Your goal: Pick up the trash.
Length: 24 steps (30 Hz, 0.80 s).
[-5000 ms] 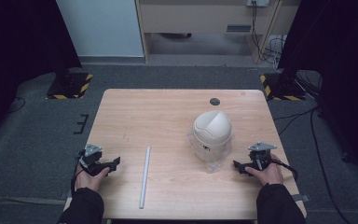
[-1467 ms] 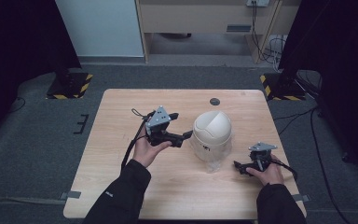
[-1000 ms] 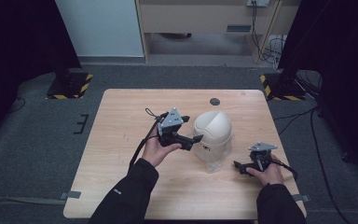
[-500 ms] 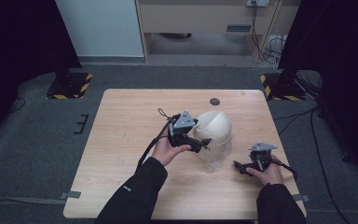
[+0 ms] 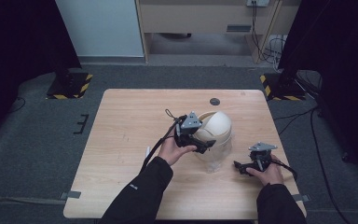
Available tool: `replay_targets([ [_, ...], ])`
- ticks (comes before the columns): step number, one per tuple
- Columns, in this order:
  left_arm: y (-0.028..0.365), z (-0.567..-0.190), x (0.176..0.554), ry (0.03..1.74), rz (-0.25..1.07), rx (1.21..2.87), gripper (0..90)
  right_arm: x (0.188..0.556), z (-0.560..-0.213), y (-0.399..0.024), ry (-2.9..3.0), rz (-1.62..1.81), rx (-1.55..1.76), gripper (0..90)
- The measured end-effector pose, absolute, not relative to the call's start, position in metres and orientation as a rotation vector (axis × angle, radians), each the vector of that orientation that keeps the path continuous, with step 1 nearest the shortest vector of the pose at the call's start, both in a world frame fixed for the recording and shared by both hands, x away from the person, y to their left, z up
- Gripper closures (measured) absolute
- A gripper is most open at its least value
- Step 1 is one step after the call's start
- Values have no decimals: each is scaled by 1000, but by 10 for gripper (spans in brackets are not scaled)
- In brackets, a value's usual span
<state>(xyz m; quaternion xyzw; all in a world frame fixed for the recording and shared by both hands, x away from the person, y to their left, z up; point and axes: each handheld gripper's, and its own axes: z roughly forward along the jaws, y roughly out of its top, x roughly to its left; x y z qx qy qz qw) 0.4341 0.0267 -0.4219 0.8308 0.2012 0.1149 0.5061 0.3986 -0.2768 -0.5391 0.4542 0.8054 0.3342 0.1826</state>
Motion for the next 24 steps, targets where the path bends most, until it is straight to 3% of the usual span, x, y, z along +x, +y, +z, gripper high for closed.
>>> replay_targets([
  [24, 30, -402, 434, 567, 355, 1889, 119, 399, -539, -277, 2273, 943, 1282, 7],
])
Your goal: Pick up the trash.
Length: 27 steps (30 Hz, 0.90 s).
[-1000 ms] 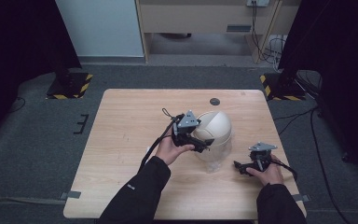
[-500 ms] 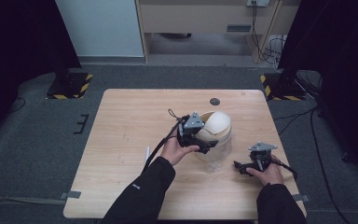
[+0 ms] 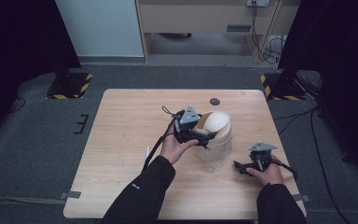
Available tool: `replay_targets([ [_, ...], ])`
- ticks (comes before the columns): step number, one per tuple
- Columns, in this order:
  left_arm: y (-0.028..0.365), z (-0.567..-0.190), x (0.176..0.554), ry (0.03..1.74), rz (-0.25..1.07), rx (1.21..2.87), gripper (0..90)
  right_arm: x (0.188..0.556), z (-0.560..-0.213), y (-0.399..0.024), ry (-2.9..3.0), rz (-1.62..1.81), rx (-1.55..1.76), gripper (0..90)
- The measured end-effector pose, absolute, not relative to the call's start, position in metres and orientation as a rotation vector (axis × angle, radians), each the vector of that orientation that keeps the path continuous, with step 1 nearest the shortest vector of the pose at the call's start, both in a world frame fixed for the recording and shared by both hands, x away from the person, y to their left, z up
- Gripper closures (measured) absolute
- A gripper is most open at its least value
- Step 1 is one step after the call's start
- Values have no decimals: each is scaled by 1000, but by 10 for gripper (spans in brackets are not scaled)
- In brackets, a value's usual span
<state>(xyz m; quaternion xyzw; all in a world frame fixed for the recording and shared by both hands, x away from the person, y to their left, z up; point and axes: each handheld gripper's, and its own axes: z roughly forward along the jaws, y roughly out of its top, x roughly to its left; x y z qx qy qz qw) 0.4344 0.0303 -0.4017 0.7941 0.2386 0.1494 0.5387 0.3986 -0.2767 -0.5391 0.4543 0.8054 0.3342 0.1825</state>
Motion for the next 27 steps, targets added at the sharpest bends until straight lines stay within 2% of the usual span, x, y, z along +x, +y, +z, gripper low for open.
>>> replay_targets([
  [14, 48, -389, 426, 557, 386, 1865, 117, 399, -539, -277, 2273, 943, 1282, 6],
  [22, 85, -377, 405, 577, 428, 1857, 120, 399, -539, -277, 2272, 943, 1281, 6],
  [27, 116, -383, 389, 648, 418, 1863, 125, 399, -539, -277, 2272, 943, 1281, 6],
])
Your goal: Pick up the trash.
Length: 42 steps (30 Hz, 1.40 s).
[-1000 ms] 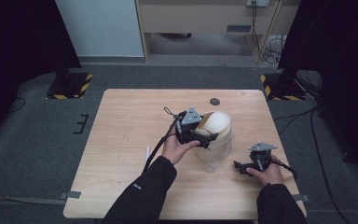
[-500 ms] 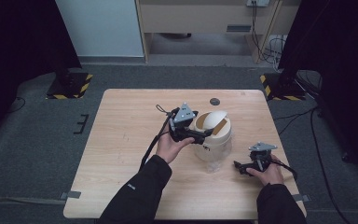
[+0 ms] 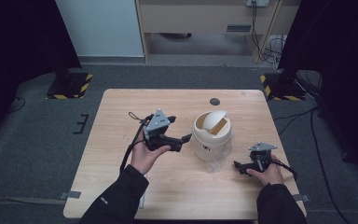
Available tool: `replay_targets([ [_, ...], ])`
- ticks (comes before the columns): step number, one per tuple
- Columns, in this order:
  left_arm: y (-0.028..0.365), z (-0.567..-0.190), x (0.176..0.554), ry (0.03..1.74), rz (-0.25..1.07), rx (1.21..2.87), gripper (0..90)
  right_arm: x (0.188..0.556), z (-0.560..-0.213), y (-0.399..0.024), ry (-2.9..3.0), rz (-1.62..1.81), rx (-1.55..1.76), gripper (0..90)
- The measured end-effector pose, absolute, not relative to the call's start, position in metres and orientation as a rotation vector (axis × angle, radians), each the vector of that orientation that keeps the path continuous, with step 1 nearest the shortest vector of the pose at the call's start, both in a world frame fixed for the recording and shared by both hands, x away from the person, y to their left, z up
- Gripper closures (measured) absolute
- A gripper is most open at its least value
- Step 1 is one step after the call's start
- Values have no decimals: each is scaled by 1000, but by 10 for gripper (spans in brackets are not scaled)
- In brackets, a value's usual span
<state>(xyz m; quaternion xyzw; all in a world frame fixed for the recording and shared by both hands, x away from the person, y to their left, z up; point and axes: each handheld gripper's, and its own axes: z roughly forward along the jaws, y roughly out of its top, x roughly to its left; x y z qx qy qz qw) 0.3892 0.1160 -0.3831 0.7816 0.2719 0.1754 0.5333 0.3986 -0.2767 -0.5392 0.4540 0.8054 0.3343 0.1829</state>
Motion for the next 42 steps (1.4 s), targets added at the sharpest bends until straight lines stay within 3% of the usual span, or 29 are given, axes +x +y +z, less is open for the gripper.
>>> replay_targets([
  [12, 185, -436, 365, 844, 424, 1963, 150, 399, -539, -277, 2272, 943, 1280, 6],
  [19, 202, -468, 350, 946, 409, 2056, 191, 399, -539, -277, 2272, 943, 1281, 6],
  [28, 210, -490, 345, 1114, 458, 2163, 280, 397, -539, -276, 2272, 940, 1285, 9],
  [42, 202, -501, 344, 1244, 370, 2238, 419, 396, -539, -275, 2269, 942, 1285, 10],
])
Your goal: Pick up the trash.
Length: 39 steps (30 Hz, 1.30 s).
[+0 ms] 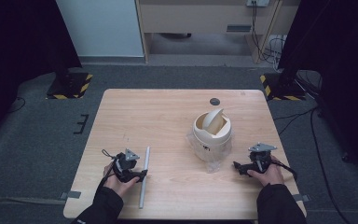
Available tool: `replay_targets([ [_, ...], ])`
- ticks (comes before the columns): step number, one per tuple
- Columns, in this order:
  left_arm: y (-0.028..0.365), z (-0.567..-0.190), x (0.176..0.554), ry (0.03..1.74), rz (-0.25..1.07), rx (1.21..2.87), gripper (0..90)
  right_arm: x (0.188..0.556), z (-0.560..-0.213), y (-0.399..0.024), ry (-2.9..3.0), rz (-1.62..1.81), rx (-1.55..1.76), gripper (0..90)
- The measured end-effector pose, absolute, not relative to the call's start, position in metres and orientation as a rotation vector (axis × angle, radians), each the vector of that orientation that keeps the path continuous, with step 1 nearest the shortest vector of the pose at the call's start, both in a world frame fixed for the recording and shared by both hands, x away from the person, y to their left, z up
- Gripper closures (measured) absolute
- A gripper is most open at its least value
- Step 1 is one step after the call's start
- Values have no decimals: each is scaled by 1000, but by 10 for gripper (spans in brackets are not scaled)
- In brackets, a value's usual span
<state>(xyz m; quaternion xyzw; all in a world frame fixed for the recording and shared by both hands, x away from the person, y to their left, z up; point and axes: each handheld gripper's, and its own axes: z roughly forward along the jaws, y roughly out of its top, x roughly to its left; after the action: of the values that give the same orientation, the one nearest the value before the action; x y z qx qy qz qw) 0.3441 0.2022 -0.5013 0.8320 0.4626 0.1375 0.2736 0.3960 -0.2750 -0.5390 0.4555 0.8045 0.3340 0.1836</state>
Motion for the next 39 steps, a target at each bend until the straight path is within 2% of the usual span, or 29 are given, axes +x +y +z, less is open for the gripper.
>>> replay_targets([
  [7, 196, -504, 343, 1270, 359, 2251, 464, 396, -539, -275, 2269, 942, 1285, 9],
  [10, 193, -508, 344, 1279, 367, 2303, 522, 396, -539, -275, 2269, 942, 1284, 10],
  [25, 202, -507, 348, 1312, 380, 2290, 788, 395, -539, -275, 2265, 940, 1291, 11],
  [32, 202, -506, 349, 1311, 361, 2290, 796, 395, -539, -275, 2266, 942, 1291, 11],
  [39, 208, -490, 348, 1272, 379, 2190, 795, 396, -539, -275, 2265, 943, 1289, 11],
])
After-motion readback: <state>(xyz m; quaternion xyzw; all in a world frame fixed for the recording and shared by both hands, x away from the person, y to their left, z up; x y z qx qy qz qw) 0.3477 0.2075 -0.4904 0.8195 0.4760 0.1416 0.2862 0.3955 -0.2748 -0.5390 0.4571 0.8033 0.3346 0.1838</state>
